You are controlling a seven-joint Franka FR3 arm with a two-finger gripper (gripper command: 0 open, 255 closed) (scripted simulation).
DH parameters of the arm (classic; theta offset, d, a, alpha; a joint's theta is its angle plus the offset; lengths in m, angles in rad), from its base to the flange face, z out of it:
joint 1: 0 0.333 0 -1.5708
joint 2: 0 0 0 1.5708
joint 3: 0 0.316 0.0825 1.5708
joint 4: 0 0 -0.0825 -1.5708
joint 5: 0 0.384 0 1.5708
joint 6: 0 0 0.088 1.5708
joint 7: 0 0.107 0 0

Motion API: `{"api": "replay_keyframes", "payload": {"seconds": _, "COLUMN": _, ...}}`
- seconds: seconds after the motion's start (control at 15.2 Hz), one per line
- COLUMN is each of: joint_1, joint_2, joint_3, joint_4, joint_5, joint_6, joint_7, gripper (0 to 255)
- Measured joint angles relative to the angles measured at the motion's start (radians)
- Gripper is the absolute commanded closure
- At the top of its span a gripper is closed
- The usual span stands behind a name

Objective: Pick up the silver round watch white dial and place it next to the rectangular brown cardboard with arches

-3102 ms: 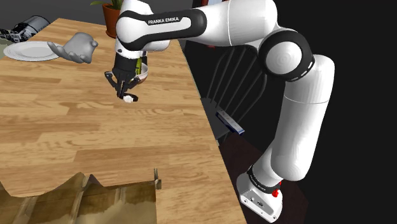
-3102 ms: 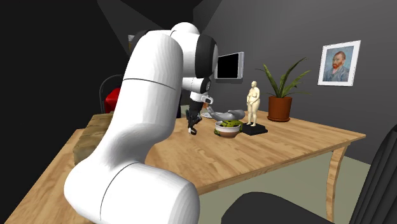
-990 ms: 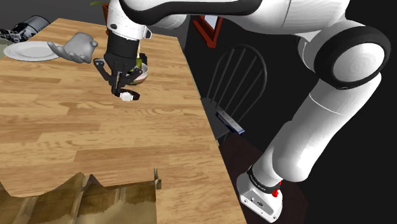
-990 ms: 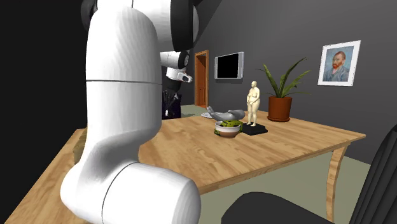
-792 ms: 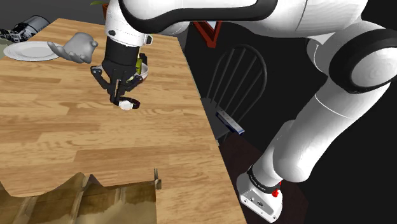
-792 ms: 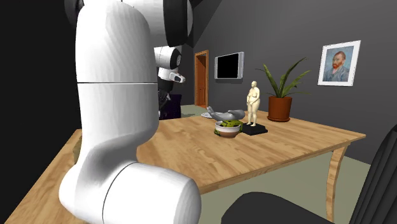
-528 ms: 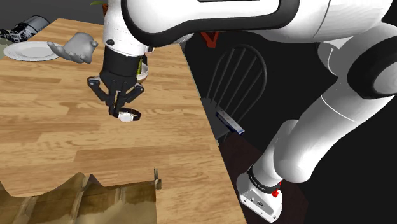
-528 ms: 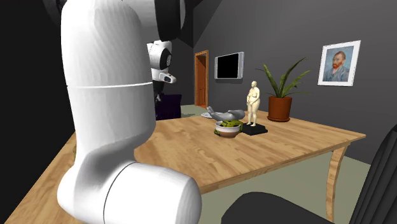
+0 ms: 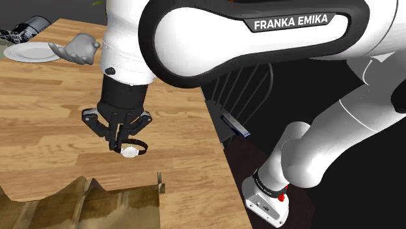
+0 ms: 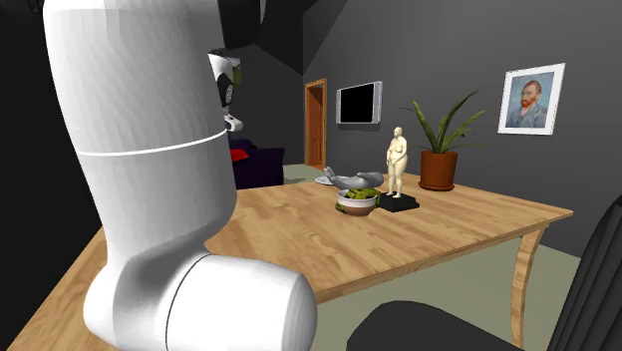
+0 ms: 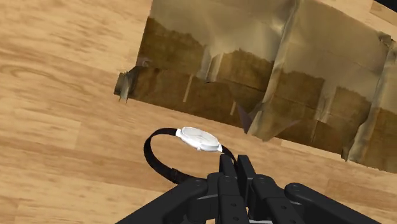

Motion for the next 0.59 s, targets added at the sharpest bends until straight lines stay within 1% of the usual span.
{"api": "replay_keyframes", "payload": {"seconds": 0.13, "joint_1": 0.022, "joint_2": -0.023, "joint_3": 0.028, "joint_4": -0.025, "joint_5": 0.011, "joint_6": 0.015, "joint_7": 0.041, "gripper": 255}}
{"api": "replay_keyframes", "payload": {"seconds": 0.59, "joint_1": 0.085, "joint_2": -0.063, "joint_3": 0.127, "joint_4": -0.044, "joint_5": 0.024, "joint_6": 0.042, "joint_7": 0.196, "gripper": 255}}
